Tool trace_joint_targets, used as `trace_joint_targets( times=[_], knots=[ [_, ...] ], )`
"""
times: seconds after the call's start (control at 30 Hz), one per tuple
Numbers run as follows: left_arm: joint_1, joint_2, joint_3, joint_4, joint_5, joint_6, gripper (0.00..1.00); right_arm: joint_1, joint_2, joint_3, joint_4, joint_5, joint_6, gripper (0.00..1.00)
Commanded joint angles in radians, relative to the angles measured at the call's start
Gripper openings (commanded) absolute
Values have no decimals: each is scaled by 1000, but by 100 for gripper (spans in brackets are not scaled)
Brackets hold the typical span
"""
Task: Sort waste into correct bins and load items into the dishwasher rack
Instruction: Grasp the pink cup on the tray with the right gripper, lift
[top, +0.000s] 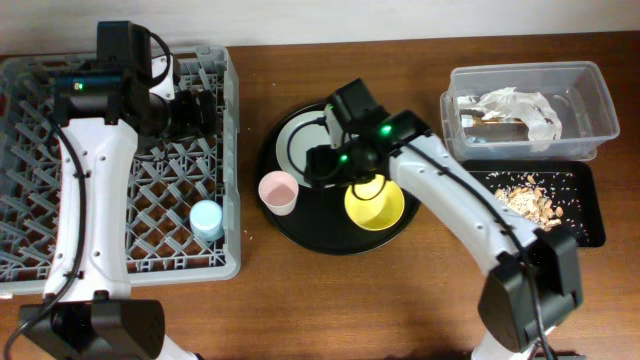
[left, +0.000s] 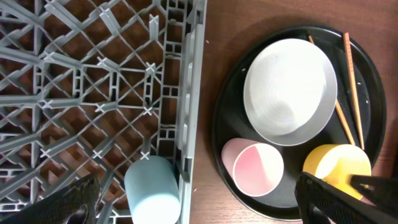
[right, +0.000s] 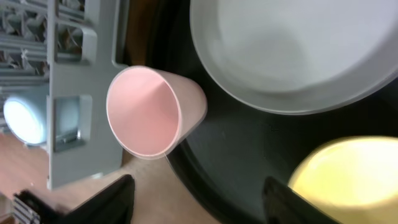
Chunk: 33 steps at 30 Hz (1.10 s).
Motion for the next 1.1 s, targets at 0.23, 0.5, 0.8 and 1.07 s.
trace_joint_targets(
  times=[0.23, 0.5, 0.8, 1.07],
  knots=[
    [0, -6, 8, 16, 19, -12, 99, 30, 164, -12, 144, -69, 100, 43],
    [0, -6, 8, 19, 19, -12, 99, 30, 197, -12, 140, -79, 100, 30],
    [0, -6, 8, 16, 19, -12, 99, 16, 211, 21, 99, -80, 100, 4],
    [17, -6, 8, 43, 335, 2, 99, -120, -11, 76, 26, -193, 40, 4]
  ],
)
